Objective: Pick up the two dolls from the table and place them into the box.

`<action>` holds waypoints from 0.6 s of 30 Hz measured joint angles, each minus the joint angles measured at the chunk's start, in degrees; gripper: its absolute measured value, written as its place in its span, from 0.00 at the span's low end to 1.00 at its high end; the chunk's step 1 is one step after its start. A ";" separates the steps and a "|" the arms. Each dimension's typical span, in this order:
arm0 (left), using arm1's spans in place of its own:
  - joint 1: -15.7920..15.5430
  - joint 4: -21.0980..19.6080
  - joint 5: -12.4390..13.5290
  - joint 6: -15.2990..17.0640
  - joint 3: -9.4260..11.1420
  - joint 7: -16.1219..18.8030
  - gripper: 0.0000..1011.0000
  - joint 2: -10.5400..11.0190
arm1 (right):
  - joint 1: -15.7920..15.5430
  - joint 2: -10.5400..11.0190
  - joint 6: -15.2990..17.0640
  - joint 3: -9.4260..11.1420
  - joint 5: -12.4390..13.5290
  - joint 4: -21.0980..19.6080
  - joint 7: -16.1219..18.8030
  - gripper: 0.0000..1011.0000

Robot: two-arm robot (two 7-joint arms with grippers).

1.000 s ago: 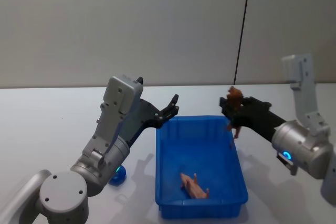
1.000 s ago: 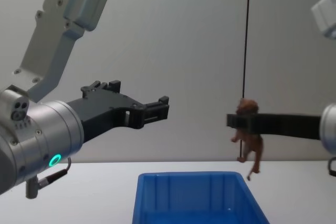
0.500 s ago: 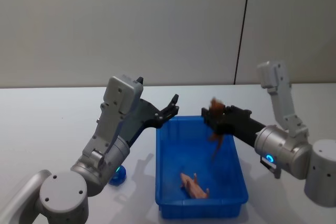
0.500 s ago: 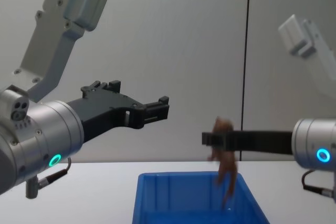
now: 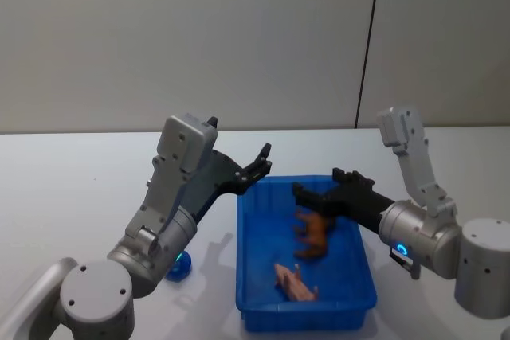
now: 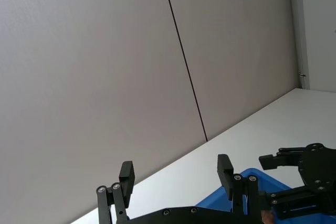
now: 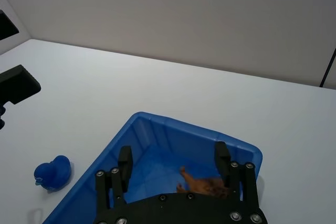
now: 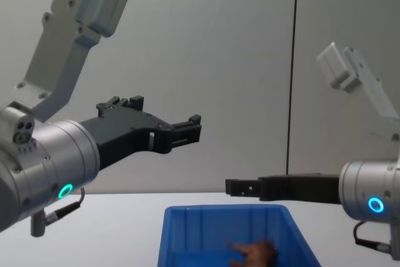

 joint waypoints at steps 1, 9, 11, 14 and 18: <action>0.00 0.00 0.00 0.00 0.00 0.00 0.99 0.00 | -0.01 0.03 -0.32 -0.01 -0.03 0.00 0.03 0.93; 0.00 0.00 0.00 0.00 0.00 0.00 0.99 0.00 | -1.10 0.94 -2.23 0.42 0.13 -1.51 -0.40 0.99; 0.00 0.00 0.00 0.00 0.00 0.00 0.99 0.00 | -1.69 1.45 -2.78 0.73 0.38 -2.35 -0.91 0.99; 0.00 0.00 0.00 0.00 0.00 0.00 0.99 0.00 | -2.74 2.36 -3.35 1.29 0.85 -3.78 -1.72 0.99; 0.00 0.00 0.00 0.00 0.00 0.00 0.99 0.00 | -4.27 3.76 -3.92 2.19 1.60 -5.64 -2.89 0.99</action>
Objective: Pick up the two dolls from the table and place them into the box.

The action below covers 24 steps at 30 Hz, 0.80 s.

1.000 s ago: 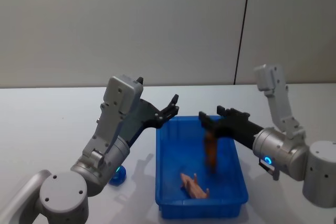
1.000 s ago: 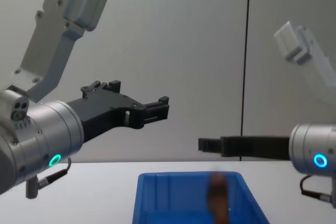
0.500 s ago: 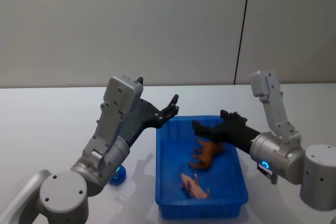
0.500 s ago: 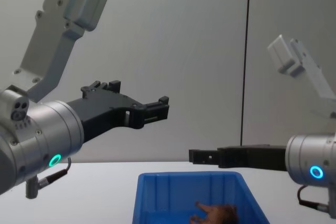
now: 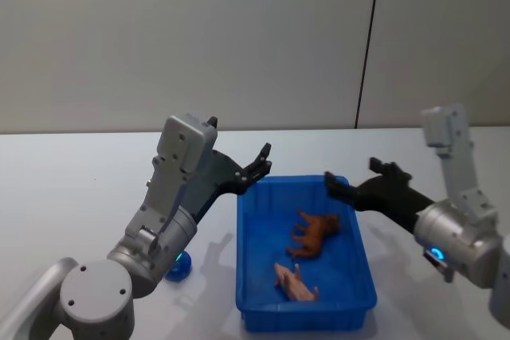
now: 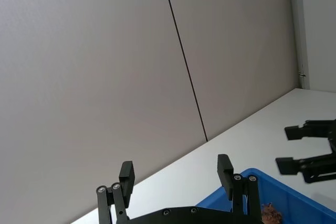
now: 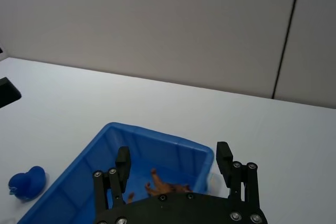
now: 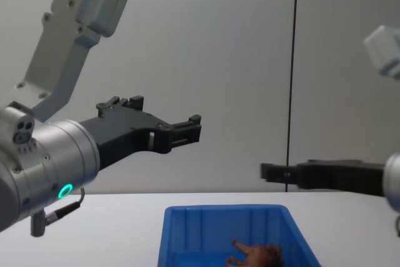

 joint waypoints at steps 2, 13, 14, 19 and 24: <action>0.00 0.00 0.00 0.00 0.00 0.00 0.99 0.00 | -0.86 0.79 -0.24 0.55 0.49 -1.09 -0.65 0.99; 0.00 0.00 0.00 0.00 0.00 0.00 0.99 0.00 | -4.68 4.38 -0.59 2.98 2.54 -5.05 -3.49 0.99; 0.00 0.00 0.00 0.00 0.00 0.00 0.99 0.00 | -4.88 4.57 -0.59 3.09 2.59 -5.22 -3.57 0.99; 0.00 0.00 0.00 0.00 0.00 0.00 0.99 0.00 | -6.07 5.68 -0.63 3.76 3.00 -6.27 -4.29 0.99; 0.01 -0.03 0.11 0.15 -0.01 0.00 0.99 0.00 | -6.85 6.39 -0.67 4.22 3.25 -7.01 -4.77 0.99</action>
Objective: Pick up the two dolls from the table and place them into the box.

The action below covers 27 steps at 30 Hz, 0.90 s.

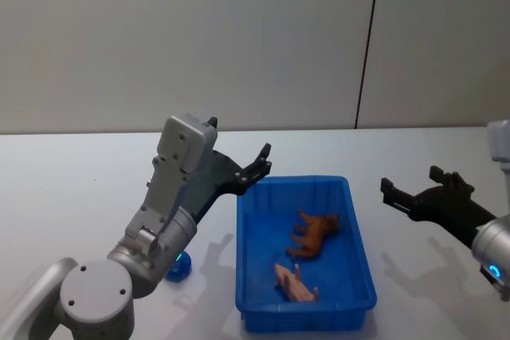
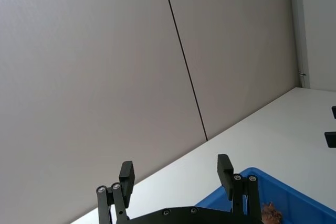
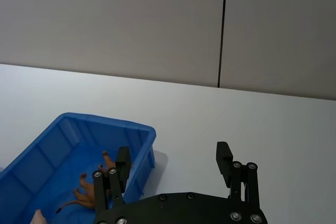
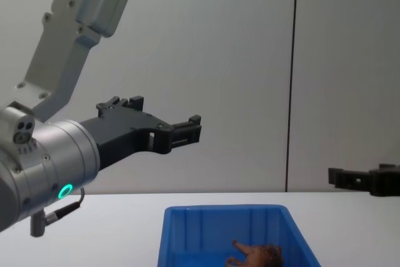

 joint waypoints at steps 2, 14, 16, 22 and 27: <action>0.06 -0.07 0.12 0.22 -0.02 0.01 0.99 0.03 | -0.17 0.16 -0.01 0.10 0.06 -0.15 -0.09 0.99; 2.15 -2.39 -0.37 4.03 -0.57 2.96 0.99 1.46 | -0.96 0.87 -0.05 0.54 0.33 -0.83 -0.49 0.99; 2.87 -3.05 -1.13 5.02 -0.77 3.95 0.99 1.96 | -1.03 0.95 -0.05 0.57 0.35 -0.92 -0.54 0.99; 5.17 -4.66 -4.02 6.92 -1.33 6.84 0.99 3.27 | -1.20 1.10 -0.05 0.69 0.39 -1.05 -0.64 0.99; 6.96 -5.58 -6.46 7.95 -1.76 8.71 0.99 4.21 | -1.28 1.18 -0.05 0.72 0.42 -1.12 -0.68 0.99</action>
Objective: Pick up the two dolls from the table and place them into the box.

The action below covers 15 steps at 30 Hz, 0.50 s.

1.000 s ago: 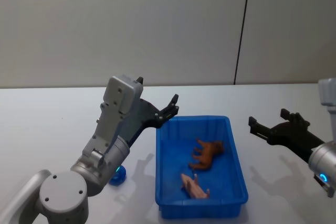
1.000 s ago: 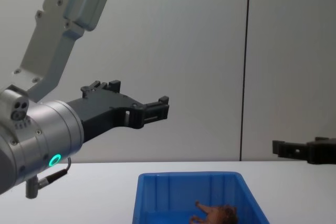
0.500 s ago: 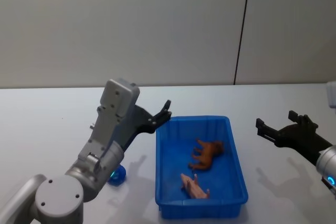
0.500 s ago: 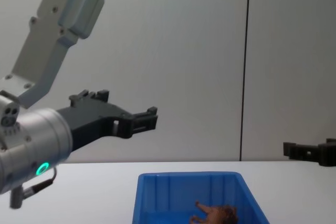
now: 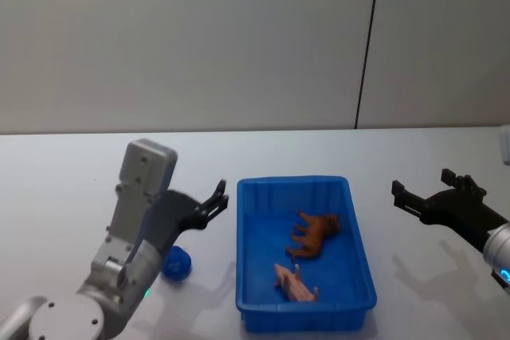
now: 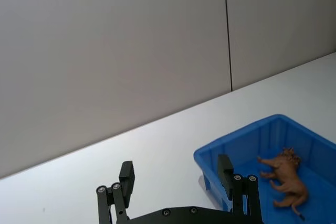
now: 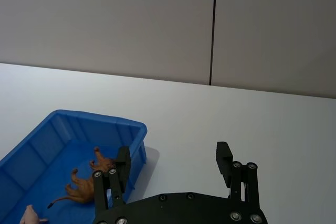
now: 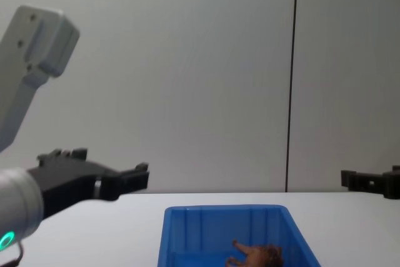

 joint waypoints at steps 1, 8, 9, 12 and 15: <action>0.56 -0.20 -0.80 0.31 -0.11 0.57 0.99 0.26 | -0.02 0.02 0.00 0.01 0.01 -0.01 -0.01 0.99; 2.72 -0.63 -4.57 1.76 -0.58 2.52 0.99 1.16 | -0.07 0.06 0.01 0.04 0.05 -0.06 -0.05 0.99; 3.15 -0.64 -5.19 2.06 -0.68 2.69 0.99 1.32 | -0.08 0.07 0.00 0.05 0.05 -0.07 -0.07 0.99; 3.78 -0.63 -6.44 2.76 -0.81 2.79 0.99 1.55 | -0.09 0.08 0.01 0.07 0.06 -0.08 -0.08 0.99; 4.07 -0.50 -7.12 3.46 -0.93 2.76 0.99 1.66 | -0.11 0.09 0.01 0.07 0.06 -0.09 -0.09 0.99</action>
